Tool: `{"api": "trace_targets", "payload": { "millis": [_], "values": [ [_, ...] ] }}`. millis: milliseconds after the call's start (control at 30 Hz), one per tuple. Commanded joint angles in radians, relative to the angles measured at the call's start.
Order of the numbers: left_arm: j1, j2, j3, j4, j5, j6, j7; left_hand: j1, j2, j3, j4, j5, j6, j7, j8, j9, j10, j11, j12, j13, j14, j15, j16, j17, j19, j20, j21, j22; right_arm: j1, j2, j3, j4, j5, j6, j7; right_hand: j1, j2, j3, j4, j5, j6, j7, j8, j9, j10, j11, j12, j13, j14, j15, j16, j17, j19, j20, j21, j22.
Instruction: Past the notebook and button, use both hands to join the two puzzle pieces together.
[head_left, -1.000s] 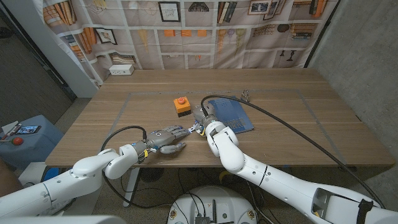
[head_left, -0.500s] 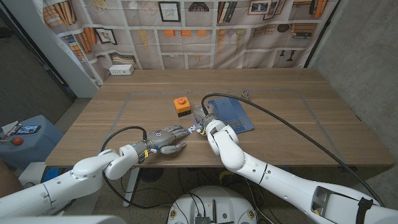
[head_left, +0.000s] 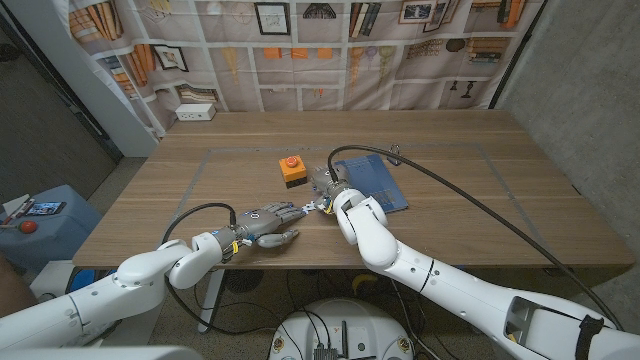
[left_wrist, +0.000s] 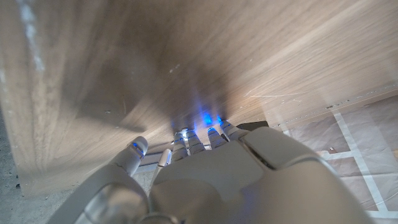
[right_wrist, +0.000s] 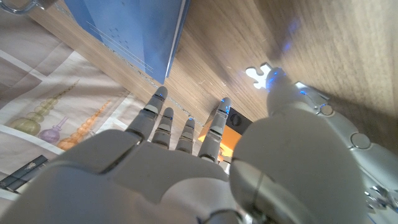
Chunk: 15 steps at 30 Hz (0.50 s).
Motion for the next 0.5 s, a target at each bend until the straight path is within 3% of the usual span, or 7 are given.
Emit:
{"api": "trace_targets", "payload": {
  "millis": [33, 300, 500],
  "values": [
    [-0.003, -0.001, 0.0, -0.001, 0.003, 0.005, 0.001, 0.007, 0.099, 0.008, -0.001, 0.008, 0.053, 0.039, 0.008, 0.006, 0.061, 0.015, 0.009, 0.005, 0.004, -0.07, 0.003, 0.001, -0.058, -0.048, 0.007, 0.003, -0.01, -0.025, 0.034, -0.04, 0.065, -0.002, -0.012, -0.024, 0.004, -0.013, 0.007, 0.014, -0.013, 0.0, -0.011, -0.001, -0.006, 0.003, 0.004, 0.005, -0.008, 0.006, -0.001, 0.002, -0.003, 0.003, 0.001, 0.001],
    [0.005, 0.003, -0.003, -0.01, 0.004, 0.017, 0.001, 0.008, 0.099, 0.01, -0.002, 0.008, 0.055, 0.039, 0.008, 0.006, 0.063, 0.012, 0.008, 0.006, 0.006, -0.07, 0.002, 0.001, -0.057, -0.047, 0.006, 0.003, -0.019, -0.037, 0.051, -0.055, 0.112, -0.011, -0.048, -0.086, 0.016, -0.043, 0.034, 0.04, -0.047, 0.002, -0.04, -0.007, -0.008, 0.004, 0.008, 0.005, -0.008, 0.005, -0.002, 0.004, -0.007, 0.0, 0.004, 0.001],
    [0.013, 0.005, -0.004, -0.017, 0.005, 0.026, 0.003, 0.009, 0.098, 0.012, -0.003, 0.008, 0.056, 0.039, 0.008, 0.006, 0.066, 0.013, 0.008, 0.005, 0.006, -0.069, 0.002, 0.001, -0.056, -0.047, 0.006, 0.003, -0.028, -0.039, 0.065, -0.051, 0.167, -0.018, -0.104, -0.181, 0.035, -0.087, 0.08, 0.053, -0.062, 0.002, -0.065, -0.01, -0.004, -0.001, 0.013, 0.005, -0.008, -0.003, -0.001, 0.007, -0.01, -0.011, 0.006, 0.002]
  ]
}}
